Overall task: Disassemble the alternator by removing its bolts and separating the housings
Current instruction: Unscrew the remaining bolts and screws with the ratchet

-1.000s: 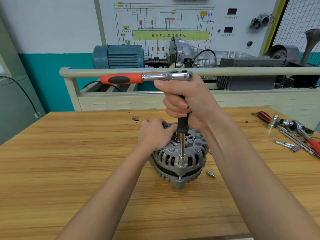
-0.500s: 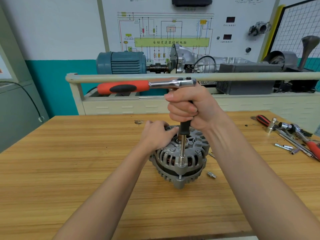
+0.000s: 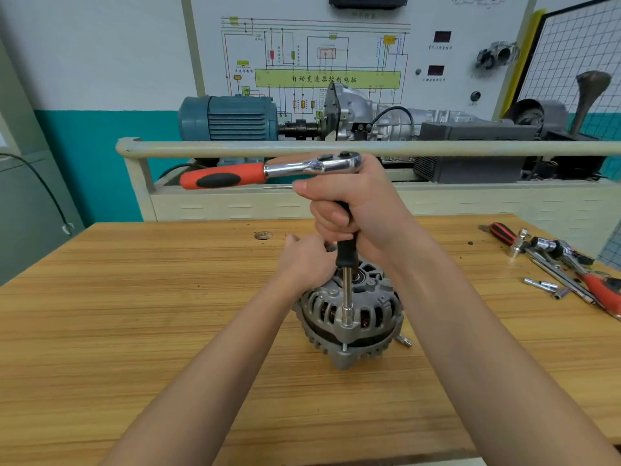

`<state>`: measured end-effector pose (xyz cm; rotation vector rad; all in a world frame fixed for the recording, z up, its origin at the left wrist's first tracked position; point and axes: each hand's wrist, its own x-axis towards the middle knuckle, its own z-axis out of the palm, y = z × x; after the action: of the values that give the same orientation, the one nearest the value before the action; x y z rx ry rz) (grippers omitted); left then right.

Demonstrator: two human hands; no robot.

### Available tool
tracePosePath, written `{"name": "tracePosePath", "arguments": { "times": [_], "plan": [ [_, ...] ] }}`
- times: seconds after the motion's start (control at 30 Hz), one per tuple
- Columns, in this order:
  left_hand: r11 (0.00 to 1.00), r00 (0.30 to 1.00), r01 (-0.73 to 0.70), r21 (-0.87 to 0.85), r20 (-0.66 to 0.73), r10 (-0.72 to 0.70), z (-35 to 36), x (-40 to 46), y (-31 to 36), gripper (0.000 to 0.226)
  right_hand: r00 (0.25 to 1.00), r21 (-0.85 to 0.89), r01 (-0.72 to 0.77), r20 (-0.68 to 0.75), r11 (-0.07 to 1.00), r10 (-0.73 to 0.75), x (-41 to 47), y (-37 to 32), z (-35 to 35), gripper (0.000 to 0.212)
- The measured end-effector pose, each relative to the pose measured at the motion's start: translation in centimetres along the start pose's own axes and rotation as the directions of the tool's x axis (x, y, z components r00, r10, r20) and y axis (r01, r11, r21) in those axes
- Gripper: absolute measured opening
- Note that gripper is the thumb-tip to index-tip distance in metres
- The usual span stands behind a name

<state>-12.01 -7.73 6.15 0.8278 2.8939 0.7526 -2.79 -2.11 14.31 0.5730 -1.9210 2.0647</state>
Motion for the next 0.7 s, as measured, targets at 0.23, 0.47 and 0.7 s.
{"name": "tracePosePath", "arguments": {
  "times": [0.23, 0.47, 0.7],
  "plan": [
    [0.985, 0.990, 0.137, 0.105, -0.058, -0.132, 0.7, -0.7, 0.3, 0.056, 0.893, -0.082, 0.011, -0.448, 0.997, -0.046, -1.3, -0.8, -0.9, 0.041],
    [0.950, 0.958, 0.276, 0.147, -0.126, -0.259, 1.0, -2.2, 0.9, 0.054, 0.755, -0.195, 0.100, -0.624, 0.976, -0.202, -2.4, -2.2, -1.3, 0.033],
    [0.934, 0.944, 0.318, 0.165, -0.146, -0.296, 1.2, -2.6, 1.3, 0.055, 0.677, -0.219, 0.118, -0.696, 0.969, -0.240, -2.6, -2.4, -1.7, 0.035]
  ]
}}
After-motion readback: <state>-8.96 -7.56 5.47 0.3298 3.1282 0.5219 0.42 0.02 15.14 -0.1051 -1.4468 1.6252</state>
